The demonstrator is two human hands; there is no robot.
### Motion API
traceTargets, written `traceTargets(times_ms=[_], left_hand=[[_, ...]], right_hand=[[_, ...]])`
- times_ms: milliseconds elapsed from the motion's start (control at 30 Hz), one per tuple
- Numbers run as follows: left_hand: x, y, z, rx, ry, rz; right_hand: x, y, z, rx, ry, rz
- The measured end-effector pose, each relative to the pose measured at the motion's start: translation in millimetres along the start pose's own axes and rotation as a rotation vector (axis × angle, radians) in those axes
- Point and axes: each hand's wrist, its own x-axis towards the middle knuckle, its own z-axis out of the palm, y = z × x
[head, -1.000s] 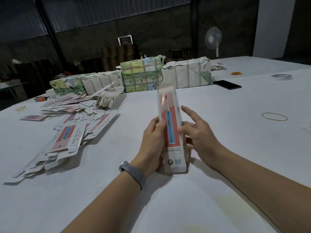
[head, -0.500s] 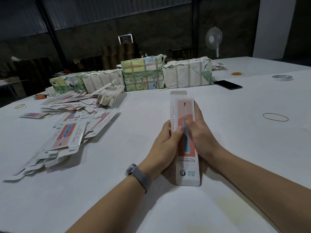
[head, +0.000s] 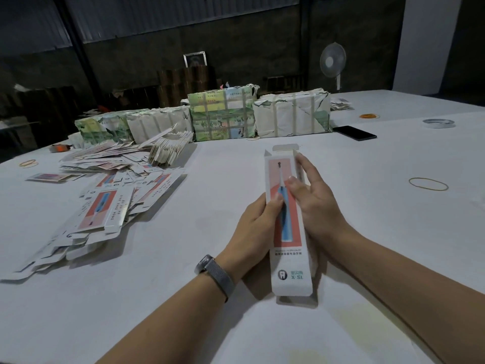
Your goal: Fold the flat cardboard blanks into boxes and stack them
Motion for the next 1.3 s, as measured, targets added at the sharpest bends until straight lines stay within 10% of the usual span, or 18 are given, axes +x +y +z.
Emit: traceTargets(times_ms=[267, 1300], left_hand=[[4.1, 2.7, -4.2, -0.181, 0.167, 0.051], [6.2, -3.4, -10.6, -0.128, 0.007, -0.005]], right_hand=[[-9.0, 0.5, 11.7, -0.010, -0.125, 0.012], [-4.4, 1.5, 3.8, 0.000, -0.044, 0.138]])
